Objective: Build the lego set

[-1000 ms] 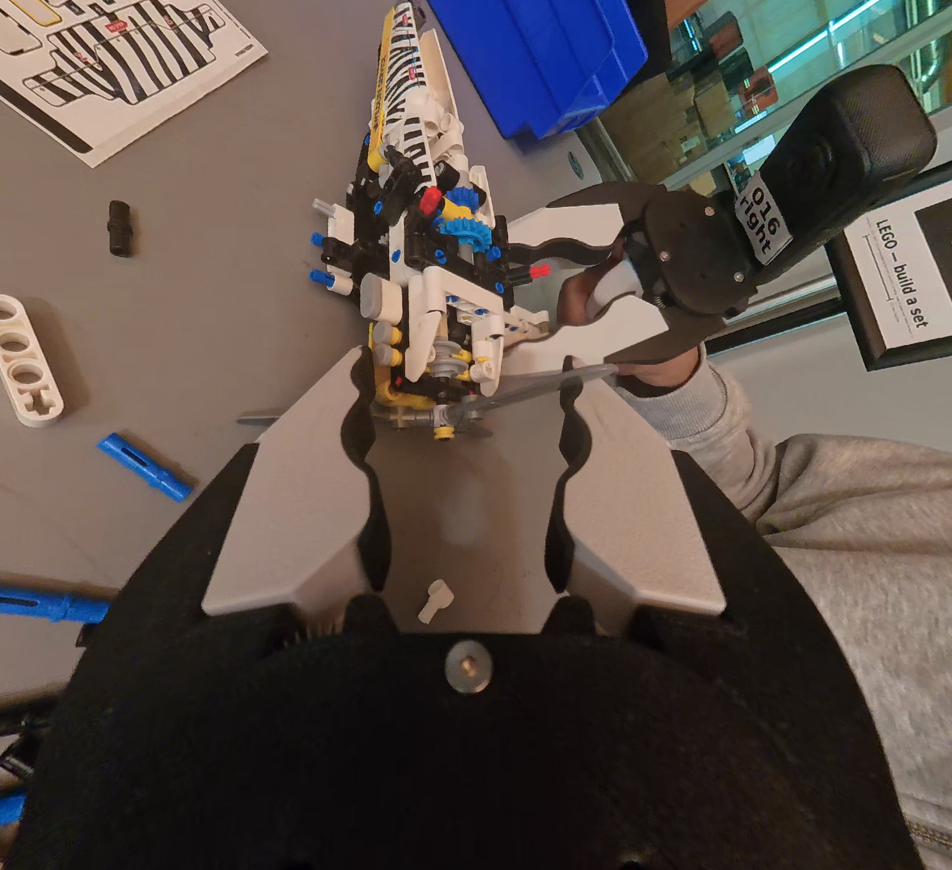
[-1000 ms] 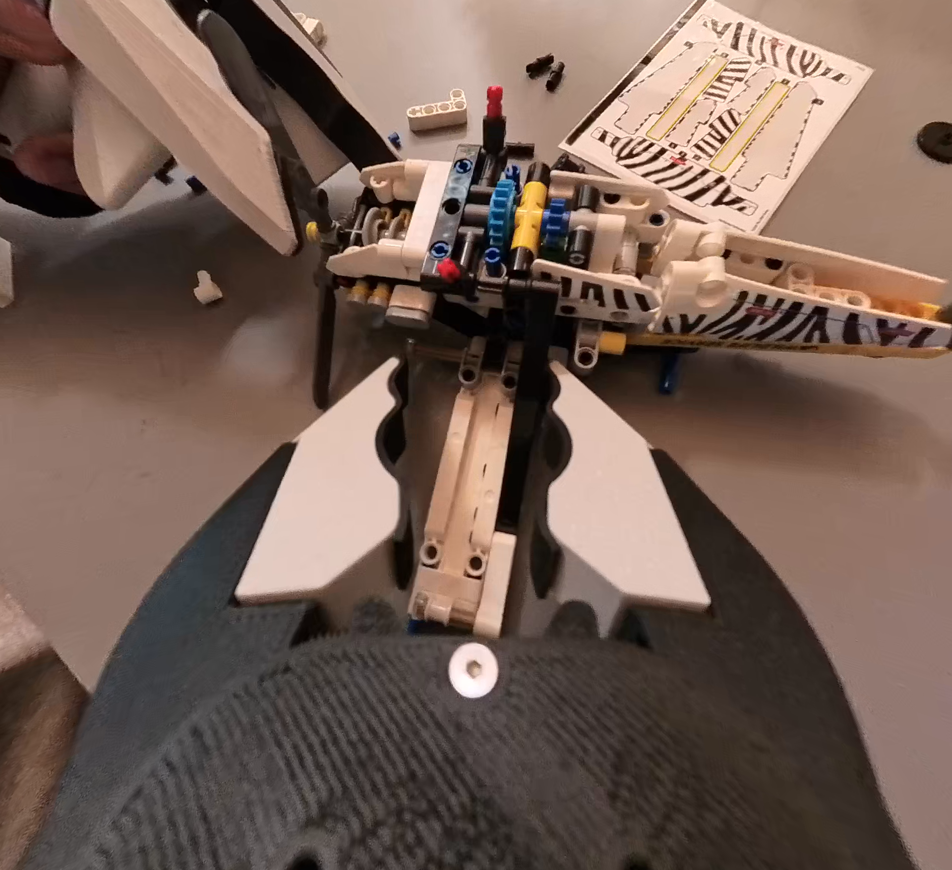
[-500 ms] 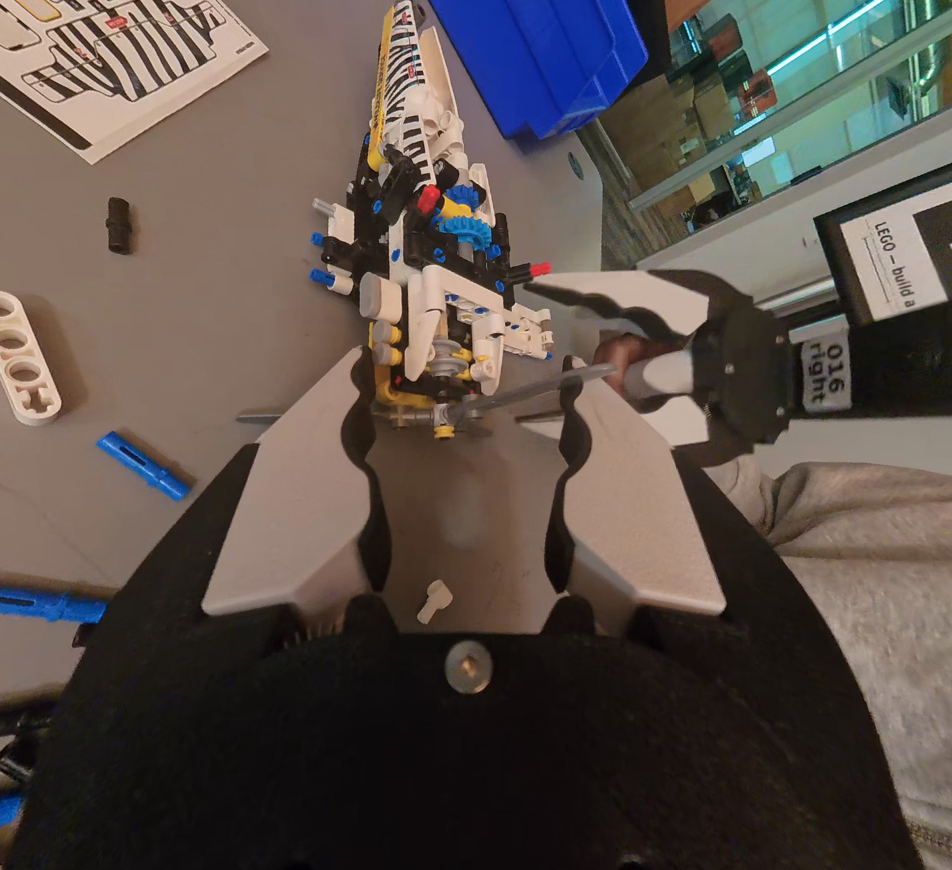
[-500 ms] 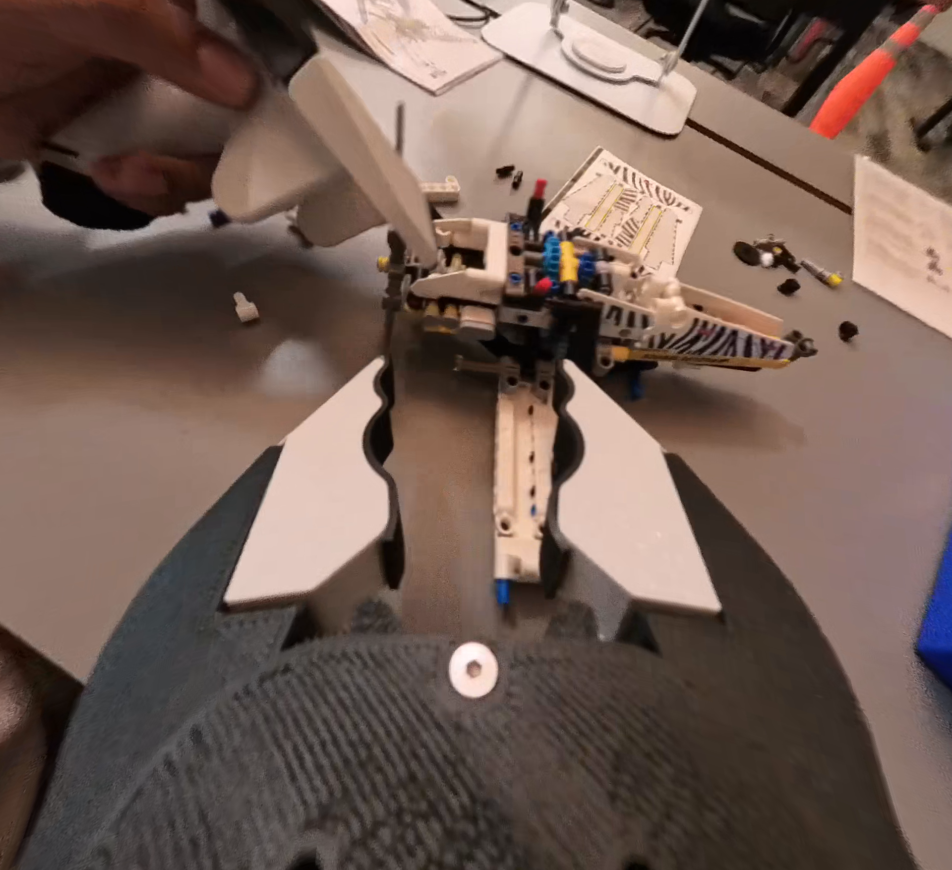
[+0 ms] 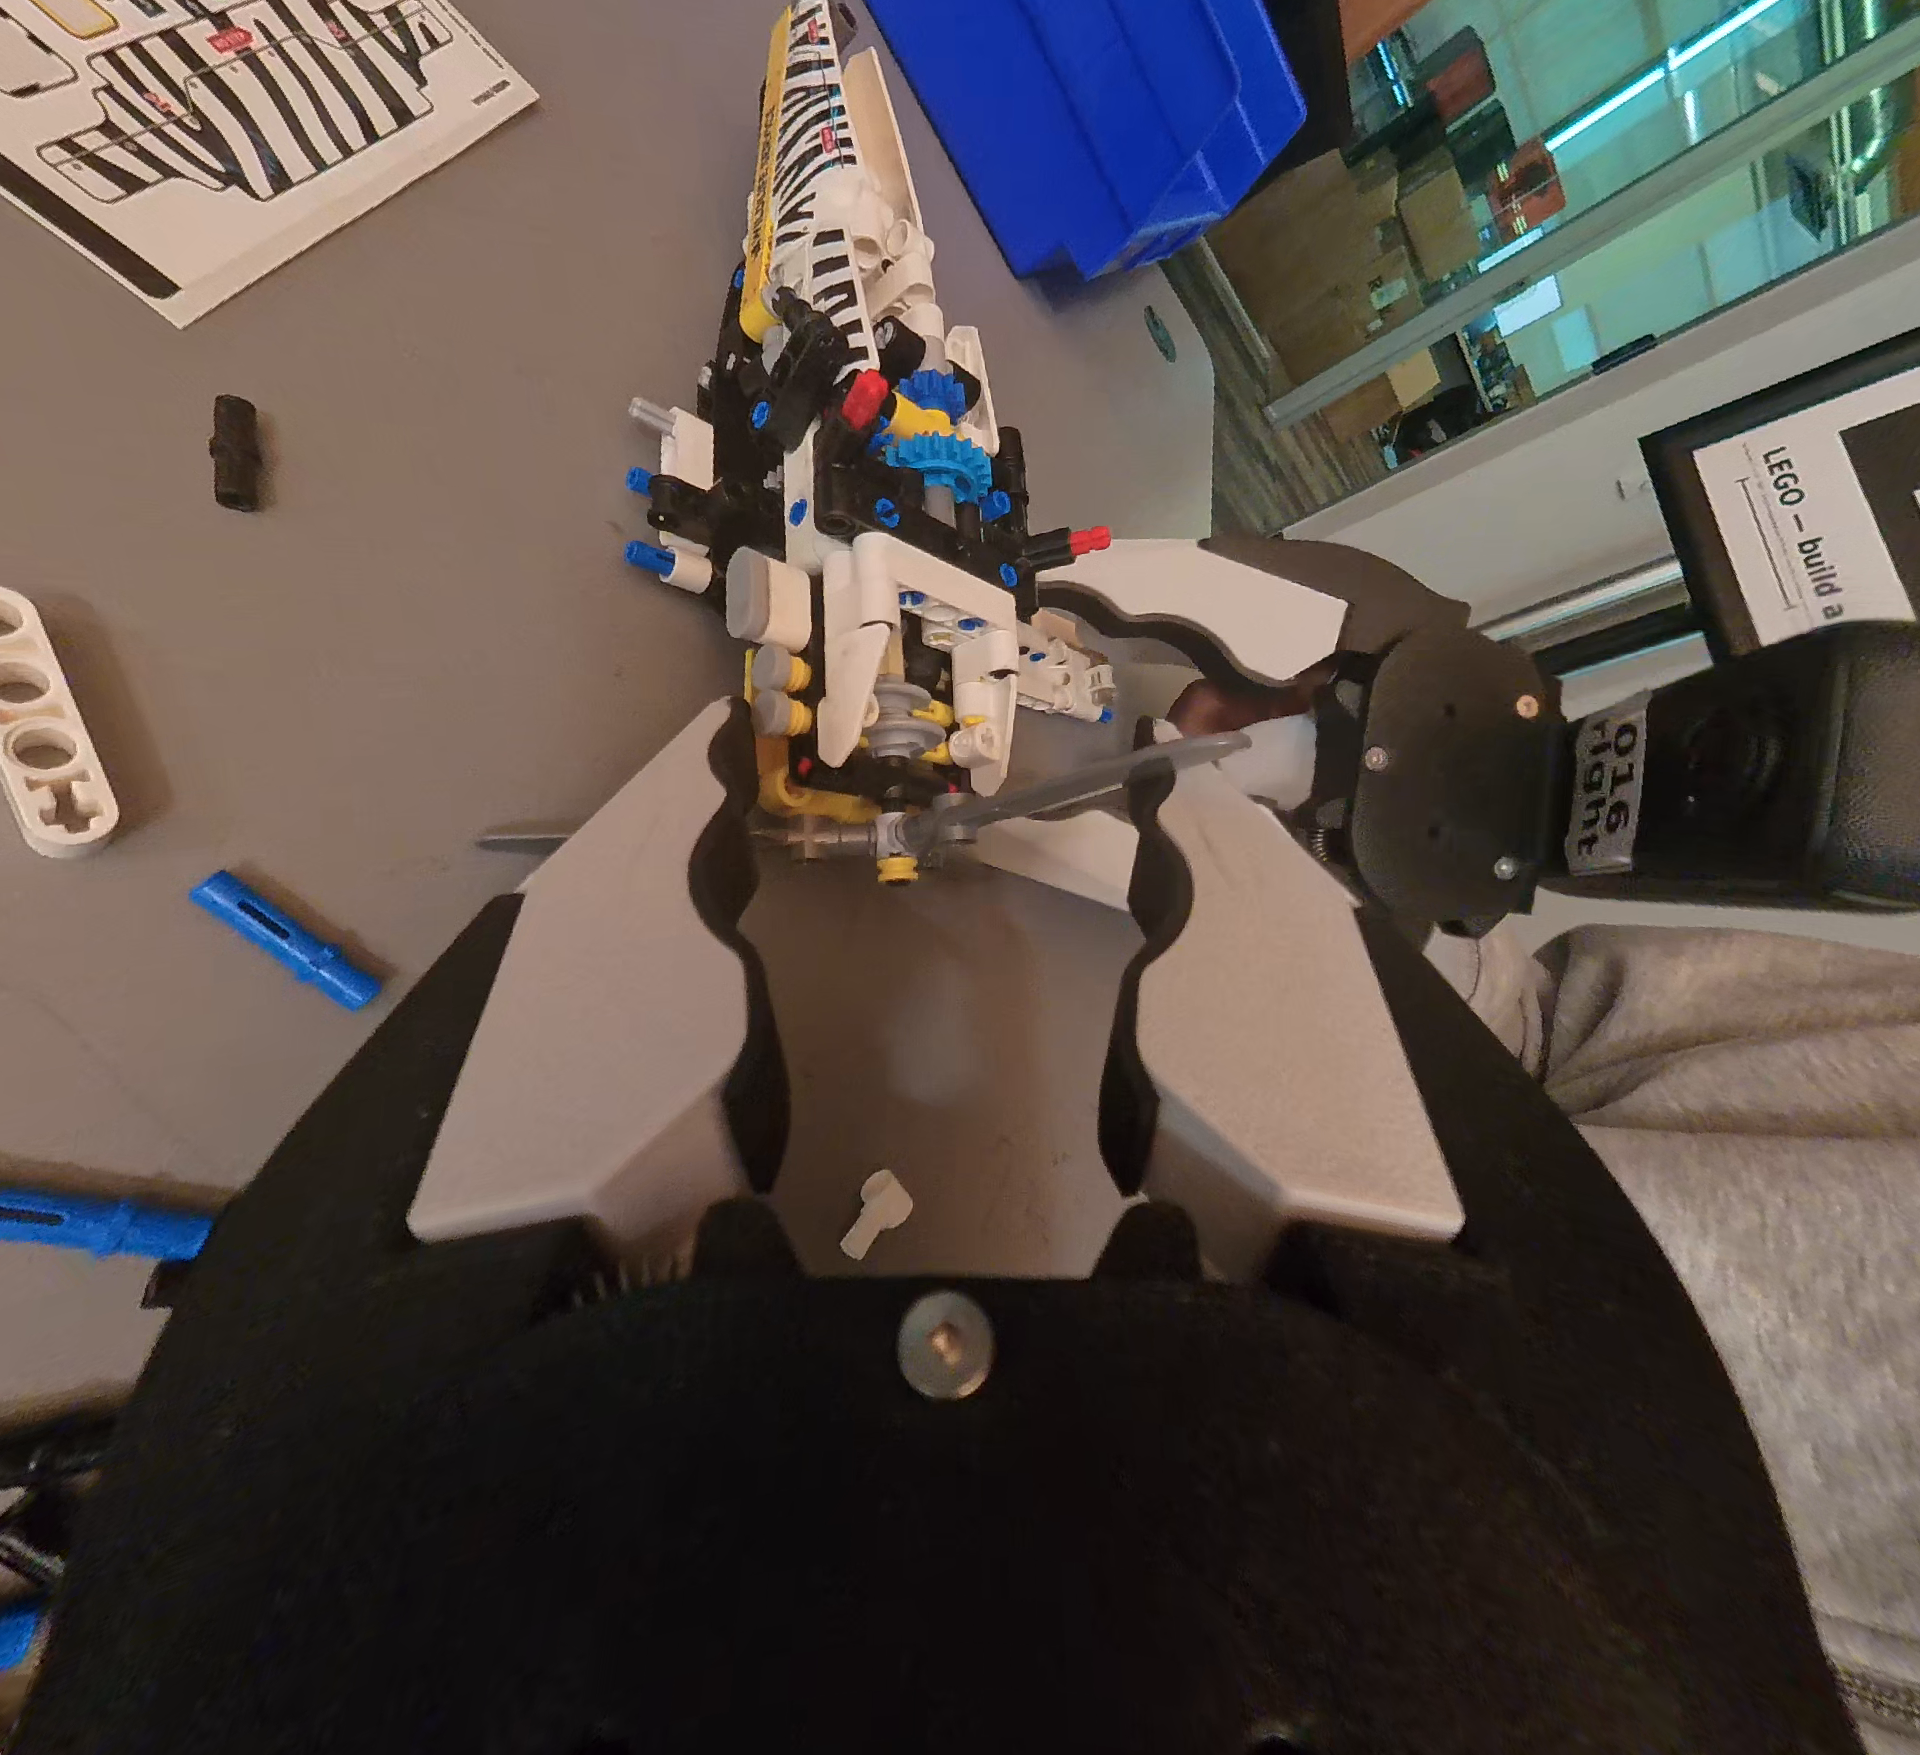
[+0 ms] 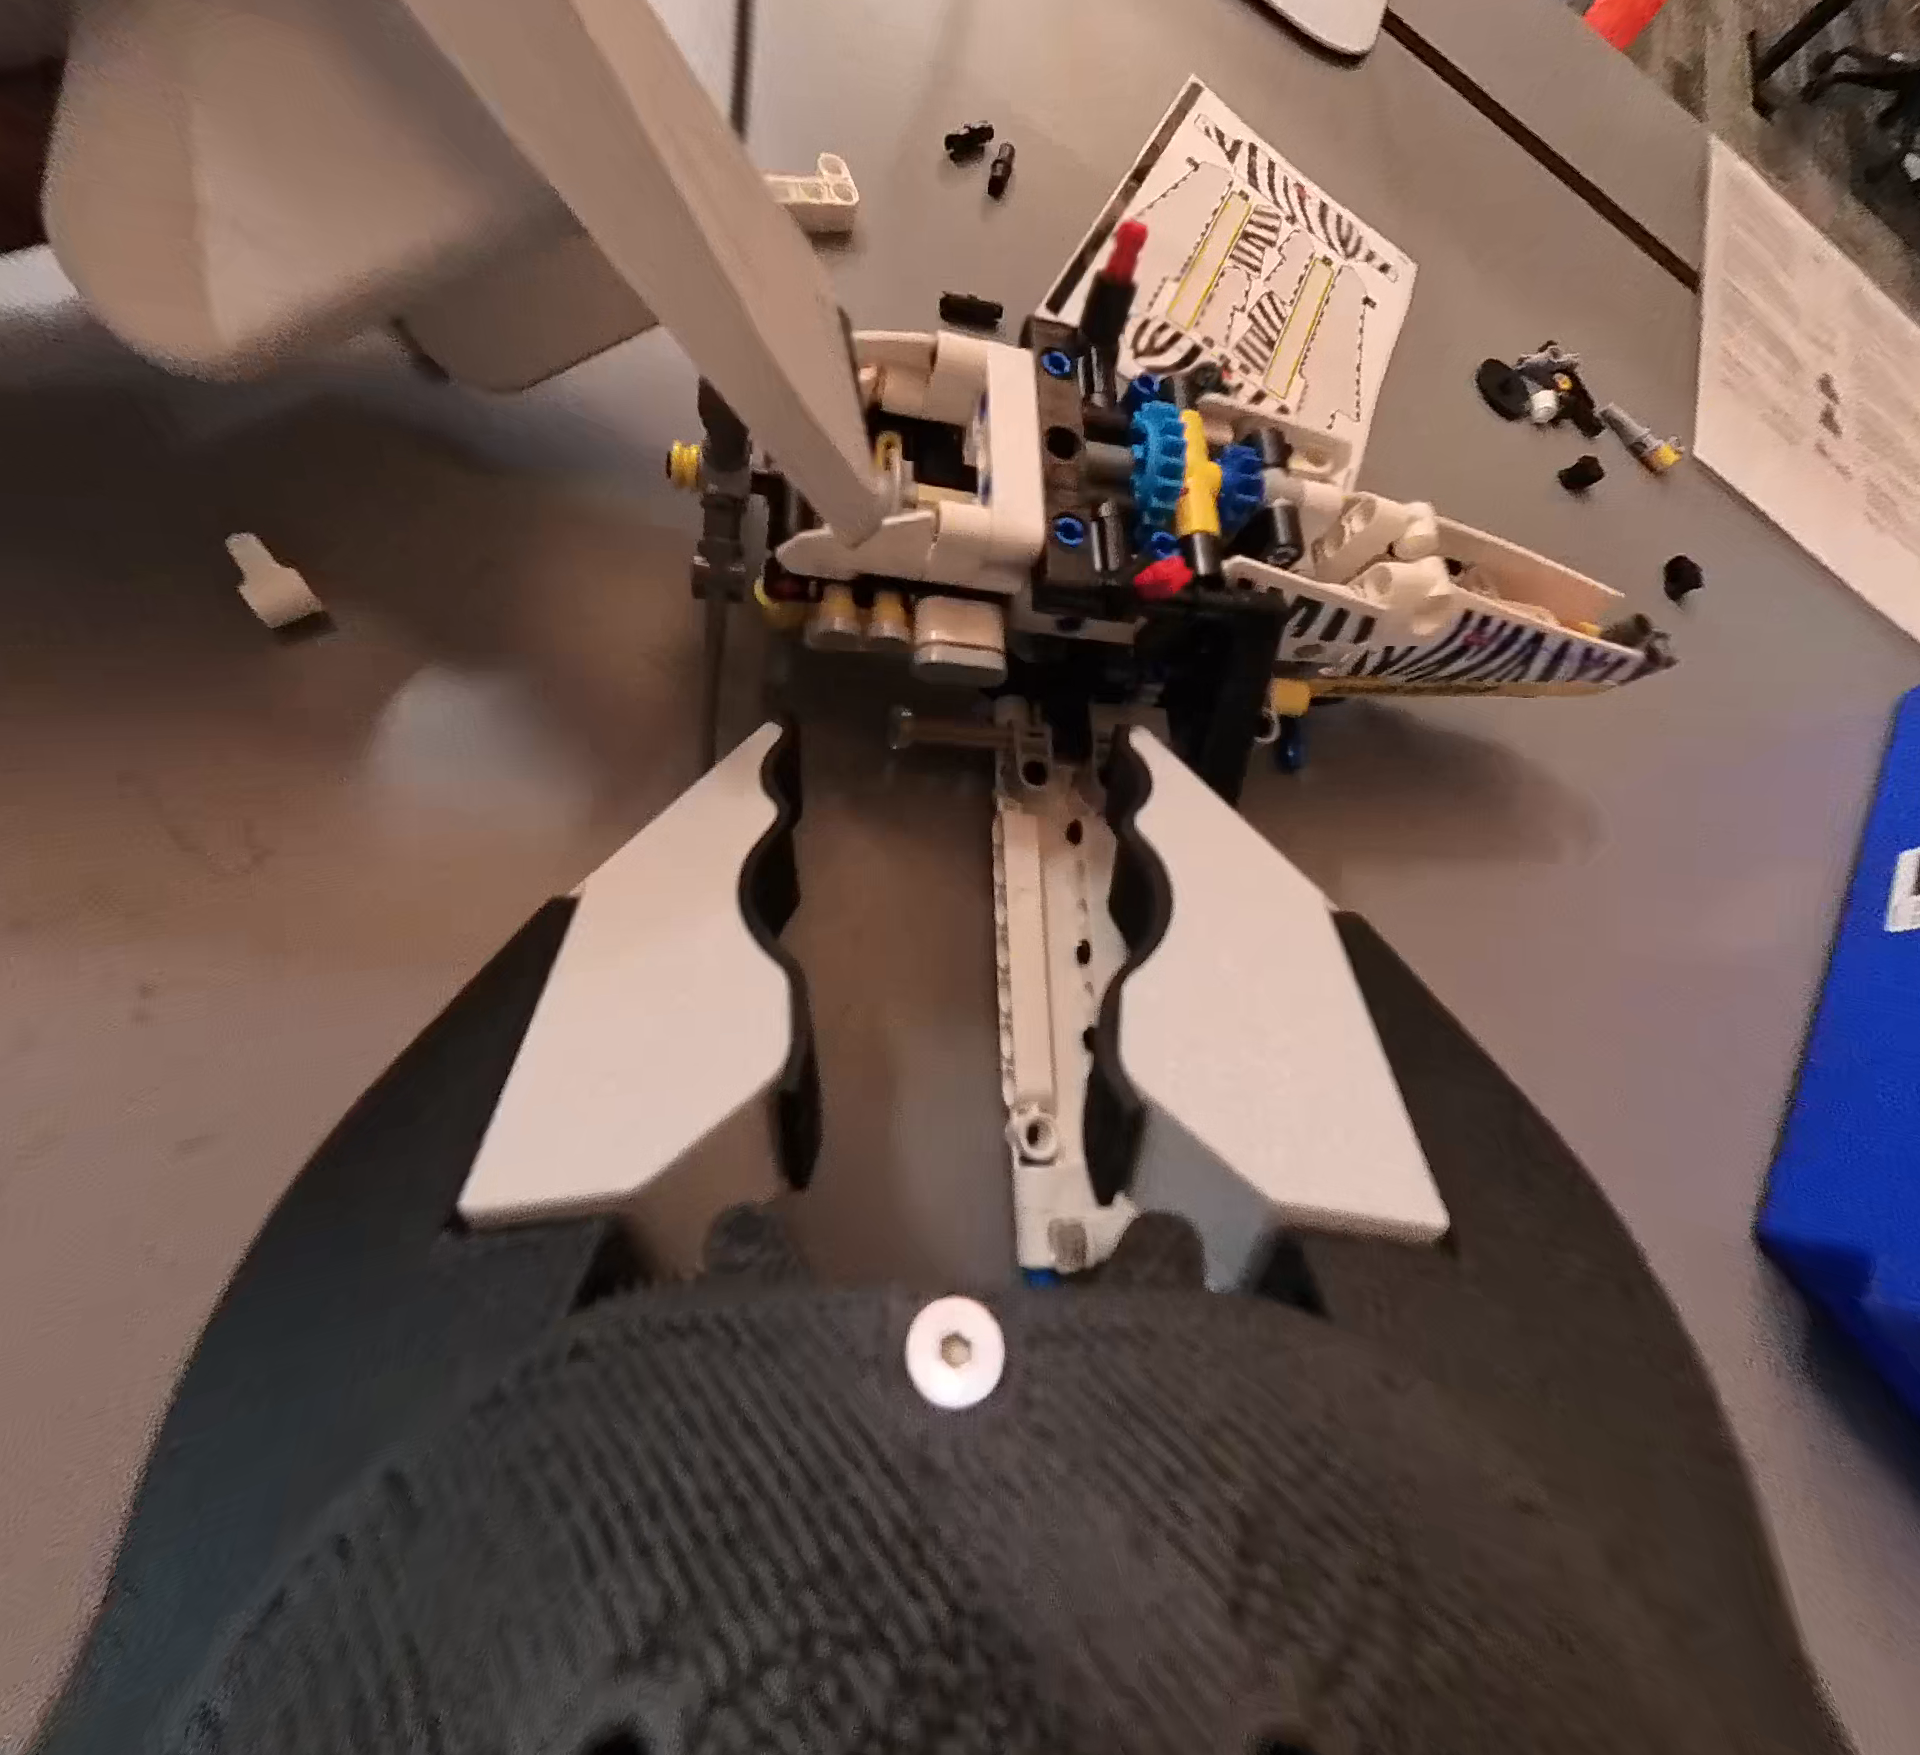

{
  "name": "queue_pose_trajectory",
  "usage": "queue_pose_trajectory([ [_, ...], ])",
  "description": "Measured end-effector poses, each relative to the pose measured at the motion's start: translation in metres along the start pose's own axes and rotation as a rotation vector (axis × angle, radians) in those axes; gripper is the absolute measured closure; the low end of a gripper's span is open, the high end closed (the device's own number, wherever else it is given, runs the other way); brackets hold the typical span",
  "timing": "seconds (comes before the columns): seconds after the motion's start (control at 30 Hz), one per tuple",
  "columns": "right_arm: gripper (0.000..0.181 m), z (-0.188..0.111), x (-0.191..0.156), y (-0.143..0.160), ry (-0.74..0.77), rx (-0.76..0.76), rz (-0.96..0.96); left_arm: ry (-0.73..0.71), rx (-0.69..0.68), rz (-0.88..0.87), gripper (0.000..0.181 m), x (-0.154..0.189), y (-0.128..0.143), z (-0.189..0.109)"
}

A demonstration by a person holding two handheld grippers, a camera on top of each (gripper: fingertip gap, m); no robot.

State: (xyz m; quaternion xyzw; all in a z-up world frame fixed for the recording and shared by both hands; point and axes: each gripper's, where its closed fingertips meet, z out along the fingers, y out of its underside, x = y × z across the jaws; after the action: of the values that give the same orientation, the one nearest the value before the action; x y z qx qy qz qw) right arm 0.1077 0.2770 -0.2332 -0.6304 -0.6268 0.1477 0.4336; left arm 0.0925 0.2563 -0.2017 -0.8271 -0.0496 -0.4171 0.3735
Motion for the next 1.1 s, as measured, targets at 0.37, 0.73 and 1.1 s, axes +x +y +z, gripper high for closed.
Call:
queue_pose_trajectory([
  [0.37, 0.127, 0.0065, 0.0003, -0.0032, -0.02, -0.002, 0.001, -0.001, -0.003, -0.001, 0.11, 0.0001, 0.0004, 0.0],
  [0.73, 0.142, 0.0046, 0.005, 0.0005, -0.031, -0.057, -0.049, 0.0, -0.003, -0.002, 0.11, -0.0001, 0.0003, 0.0002],
  [1.1, 0.143, 0.0044, 0.0048, 0.0007, -0.065, -0.054, -0.054, -0.001, -0.004, -0.004, 0.11, -0.0003, 0.0008, 0.0006],
])
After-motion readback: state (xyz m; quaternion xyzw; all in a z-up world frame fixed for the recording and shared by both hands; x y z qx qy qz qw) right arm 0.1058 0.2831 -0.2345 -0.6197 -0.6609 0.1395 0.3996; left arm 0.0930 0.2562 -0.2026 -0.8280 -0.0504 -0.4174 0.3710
